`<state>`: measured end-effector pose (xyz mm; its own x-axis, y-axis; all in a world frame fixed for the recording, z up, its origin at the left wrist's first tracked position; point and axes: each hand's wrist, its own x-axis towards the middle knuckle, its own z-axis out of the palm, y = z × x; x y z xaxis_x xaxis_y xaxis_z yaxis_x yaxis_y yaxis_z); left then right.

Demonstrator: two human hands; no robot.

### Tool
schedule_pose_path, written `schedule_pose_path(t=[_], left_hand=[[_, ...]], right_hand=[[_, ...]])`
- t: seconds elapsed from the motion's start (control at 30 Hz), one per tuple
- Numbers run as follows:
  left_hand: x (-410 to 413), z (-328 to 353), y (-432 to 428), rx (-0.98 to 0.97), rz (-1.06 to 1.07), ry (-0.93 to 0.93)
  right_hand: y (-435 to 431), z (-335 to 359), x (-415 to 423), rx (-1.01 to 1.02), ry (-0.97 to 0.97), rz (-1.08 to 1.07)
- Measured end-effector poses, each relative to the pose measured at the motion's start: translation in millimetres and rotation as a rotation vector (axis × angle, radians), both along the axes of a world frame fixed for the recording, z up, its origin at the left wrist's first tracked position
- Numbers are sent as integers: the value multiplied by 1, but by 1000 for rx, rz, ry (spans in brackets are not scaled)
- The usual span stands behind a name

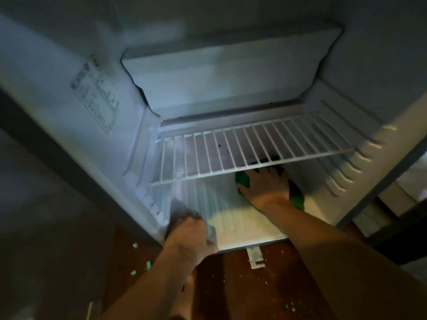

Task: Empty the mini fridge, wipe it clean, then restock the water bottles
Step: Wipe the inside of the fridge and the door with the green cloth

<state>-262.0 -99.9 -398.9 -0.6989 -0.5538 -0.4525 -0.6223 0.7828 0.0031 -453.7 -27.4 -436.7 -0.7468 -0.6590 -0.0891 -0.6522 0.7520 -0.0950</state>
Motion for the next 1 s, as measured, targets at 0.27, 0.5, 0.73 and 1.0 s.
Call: schedule_pose_path(t=[0.27, 0.5, 0.73, 1.0], left_hand=[[-11, 22, -4, -39, -146, -99], [-15, 17, -14, -49, -234, -166], [-11, 17, -13, -9, -224, -97], [2, 3, -16, 29, -294, 3]], right_hand=[[85, 13, 50, 26, 58, 247], [11, 11, 8, 91, 25, 73], [53, 27, 30, 76, 48, 212], [73, 27, 42, 131, -2, 214]])
